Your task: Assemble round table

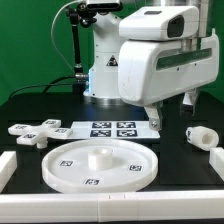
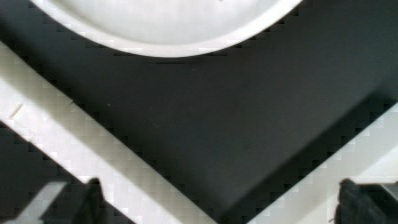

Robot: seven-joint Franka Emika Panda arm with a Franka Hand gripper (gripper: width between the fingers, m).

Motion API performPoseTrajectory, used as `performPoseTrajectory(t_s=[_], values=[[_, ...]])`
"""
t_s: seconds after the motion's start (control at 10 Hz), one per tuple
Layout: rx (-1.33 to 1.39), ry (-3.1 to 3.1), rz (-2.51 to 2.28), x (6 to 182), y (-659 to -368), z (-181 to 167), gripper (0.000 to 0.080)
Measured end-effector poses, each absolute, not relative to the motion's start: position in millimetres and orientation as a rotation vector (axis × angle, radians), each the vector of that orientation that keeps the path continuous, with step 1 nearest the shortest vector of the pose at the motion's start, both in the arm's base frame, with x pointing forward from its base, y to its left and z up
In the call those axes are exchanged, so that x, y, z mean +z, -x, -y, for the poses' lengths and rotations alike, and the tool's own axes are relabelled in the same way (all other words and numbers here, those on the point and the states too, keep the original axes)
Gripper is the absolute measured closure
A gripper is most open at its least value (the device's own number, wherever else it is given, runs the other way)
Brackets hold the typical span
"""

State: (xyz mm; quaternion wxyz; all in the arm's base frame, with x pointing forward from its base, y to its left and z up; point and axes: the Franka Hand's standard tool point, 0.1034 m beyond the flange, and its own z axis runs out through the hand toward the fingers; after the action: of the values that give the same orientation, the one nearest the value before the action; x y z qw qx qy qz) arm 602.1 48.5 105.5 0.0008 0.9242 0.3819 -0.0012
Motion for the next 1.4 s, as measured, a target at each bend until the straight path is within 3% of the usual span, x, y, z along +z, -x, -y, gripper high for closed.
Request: performPoseTrajectory(t_s=[0.5, 0.8, 1.0, 1.3, 1.4], values=[[0.004, -2.878, -1.25, 103.9, -601.0, -44.3, 0.015], [0.011, -2.789, -1.396, 82.4, -570.0, 29.7, 0.015], [0.008, -2.776, -1.416, 73.3, -562.8, 61.2, 0.015], [0.011, -2.782, -1.413, 70.9, -562.6, 55.1, 0.015], [0.008, -2.792, -1.414, 58.6, -555.7, 61.9, 0.015]])
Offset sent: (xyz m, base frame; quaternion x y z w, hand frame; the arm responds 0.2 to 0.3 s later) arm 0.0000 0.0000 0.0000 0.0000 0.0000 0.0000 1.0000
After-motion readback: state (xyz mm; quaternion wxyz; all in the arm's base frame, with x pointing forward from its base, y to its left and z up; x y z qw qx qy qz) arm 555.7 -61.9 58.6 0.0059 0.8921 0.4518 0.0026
